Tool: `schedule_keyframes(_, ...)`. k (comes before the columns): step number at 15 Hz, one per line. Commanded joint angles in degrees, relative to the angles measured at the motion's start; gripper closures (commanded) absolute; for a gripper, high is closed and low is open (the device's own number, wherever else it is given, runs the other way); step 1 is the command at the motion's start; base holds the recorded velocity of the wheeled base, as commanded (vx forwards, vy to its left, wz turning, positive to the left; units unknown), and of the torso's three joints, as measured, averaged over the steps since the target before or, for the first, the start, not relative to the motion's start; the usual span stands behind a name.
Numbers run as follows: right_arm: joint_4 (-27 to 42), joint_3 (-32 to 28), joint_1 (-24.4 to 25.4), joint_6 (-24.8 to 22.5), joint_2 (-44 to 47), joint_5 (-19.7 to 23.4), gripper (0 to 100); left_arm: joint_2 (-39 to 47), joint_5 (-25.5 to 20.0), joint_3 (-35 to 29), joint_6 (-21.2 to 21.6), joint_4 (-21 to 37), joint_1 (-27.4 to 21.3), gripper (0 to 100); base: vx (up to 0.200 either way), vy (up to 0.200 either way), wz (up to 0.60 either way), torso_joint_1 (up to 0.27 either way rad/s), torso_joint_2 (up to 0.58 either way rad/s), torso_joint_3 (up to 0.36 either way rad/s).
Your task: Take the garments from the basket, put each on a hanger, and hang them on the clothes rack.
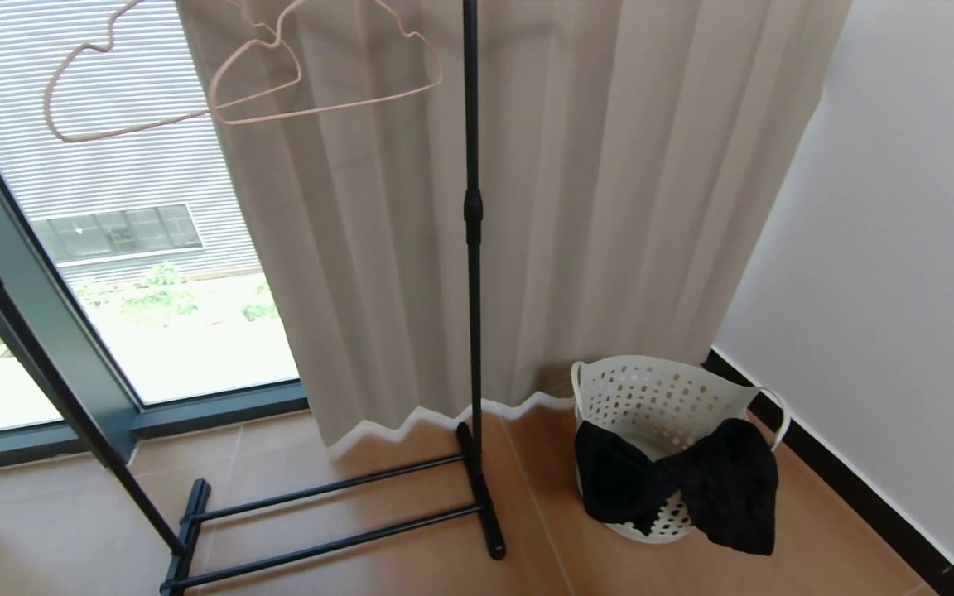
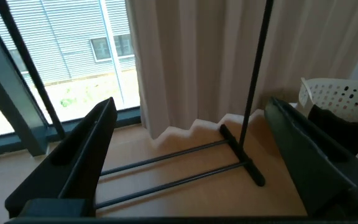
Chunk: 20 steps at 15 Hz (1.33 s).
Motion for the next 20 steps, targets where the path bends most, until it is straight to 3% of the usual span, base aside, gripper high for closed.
schedule_keyframes(1, 0.0, 0.0, 0.0, 0.0, 0.1, 0.0, 0, 0.0, -0.1, 0.0, 0.0, 0.0, 0.0, 0, 0.000, 0.000, 0.00, 0.000, 0.00, 0.000)
schedule_keyframes(5, 0.0, 0.0, 0.1, 0.0, 0.1, 0.0, 0, 0.0, -0.1, 0.0, 0.2, 0.0, 0.0, 0, 0.000, 0.000, 0.00, 0.000, 0.00, 0.000)
schedule_keyframes(11, 0.0, 0.0, 0.0, 0.0, 0.1, 0.0, 0, 0.0, -0.1, 0.0, 0.2, 0.0, 0.0, 0, 0.000, -0.200, 0.00, 0.001, 0.00, 0.006)
schedule_keyframes(20, 0.0, 0.0, 0.1, 0.0, 0.1, 0.0, 0, 0.0, -0.1, 0.0, 0.2, 0.0, 0.0, 0, 0.200, 0.000, 0.00, 0.001, 0.00, 0.005)
